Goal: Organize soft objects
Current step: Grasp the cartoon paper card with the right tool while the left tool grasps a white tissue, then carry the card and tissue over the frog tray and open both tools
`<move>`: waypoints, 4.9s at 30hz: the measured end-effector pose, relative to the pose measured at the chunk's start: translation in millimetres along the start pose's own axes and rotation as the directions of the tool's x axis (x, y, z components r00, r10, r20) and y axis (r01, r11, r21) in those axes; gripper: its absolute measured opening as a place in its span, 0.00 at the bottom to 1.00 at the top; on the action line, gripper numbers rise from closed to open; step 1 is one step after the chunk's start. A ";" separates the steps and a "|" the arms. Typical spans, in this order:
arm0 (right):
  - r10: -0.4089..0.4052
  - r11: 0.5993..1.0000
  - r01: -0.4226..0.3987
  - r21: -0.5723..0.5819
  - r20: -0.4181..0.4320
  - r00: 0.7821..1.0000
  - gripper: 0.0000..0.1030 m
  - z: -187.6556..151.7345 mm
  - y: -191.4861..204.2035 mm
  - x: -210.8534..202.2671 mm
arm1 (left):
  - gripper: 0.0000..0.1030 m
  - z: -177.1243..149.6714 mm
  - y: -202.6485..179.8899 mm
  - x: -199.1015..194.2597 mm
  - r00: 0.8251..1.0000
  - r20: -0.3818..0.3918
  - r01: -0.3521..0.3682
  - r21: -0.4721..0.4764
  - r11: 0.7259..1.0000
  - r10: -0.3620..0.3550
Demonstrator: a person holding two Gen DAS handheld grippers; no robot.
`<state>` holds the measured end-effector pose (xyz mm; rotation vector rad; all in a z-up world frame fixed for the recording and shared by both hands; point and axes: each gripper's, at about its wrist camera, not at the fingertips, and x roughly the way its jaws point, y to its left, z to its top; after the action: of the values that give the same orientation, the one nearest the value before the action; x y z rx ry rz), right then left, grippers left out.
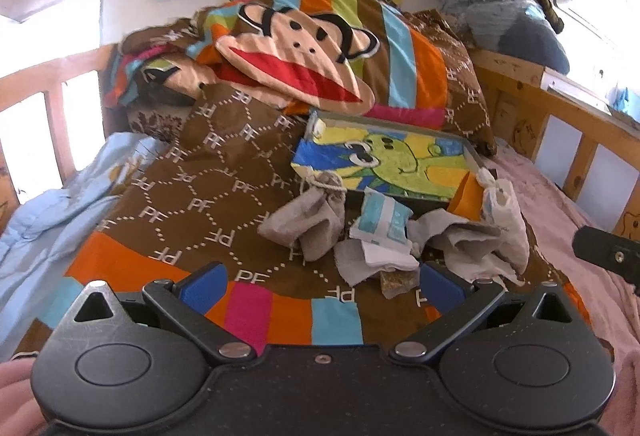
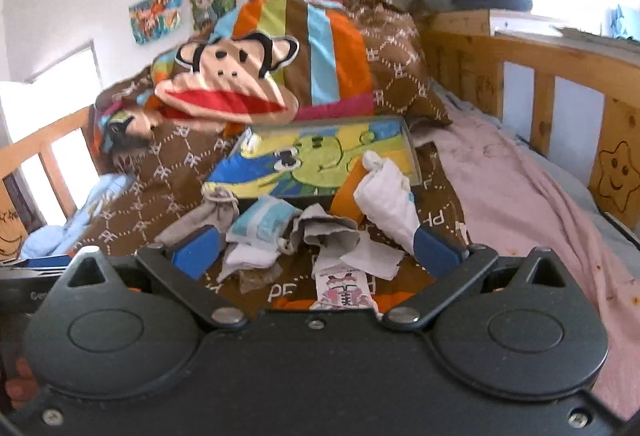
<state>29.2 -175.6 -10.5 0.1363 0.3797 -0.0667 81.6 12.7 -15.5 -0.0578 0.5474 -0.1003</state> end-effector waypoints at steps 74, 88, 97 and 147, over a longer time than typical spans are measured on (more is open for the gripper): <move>-0.082 0.997 0.073 -0.036 -0.393 0.916 0.57 -53.3 4.7 169.6 | 0.03 12.8 29.3 152.4 0.864 -0.243 0.327 -0.396 0.858 -0.441; 0.006 0.991 -0.031 -0.132 -0.184 0.983 0.55 -31.3 28.7 124.8 | 0.03 8.4 20.1 77.2 0.907 -0.146 0.337 -0.314 0.888 -0.395; 0.058 0.979 -0.056 -0.194 0.006 0.998 0.56 -4.5 35.6 98.1 | 0.03 25.2 11.1 48.5 0.936 -0.010 0.342 -0.224 0.913 -0.353; -0.027 0.993 0.007 -0.116 -0.169 0.985 0.73 45.1 -9.5 423.0 | 0.20 104.1 -7.7 317.9 0.972 -0.134 0.170 -0.178 0.969 -0.195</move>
<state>436.8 -208.2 -128.3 0.0249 0.5543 -0.0499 405.3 -27.1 -90.4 -0.2653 0.7006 -0.2410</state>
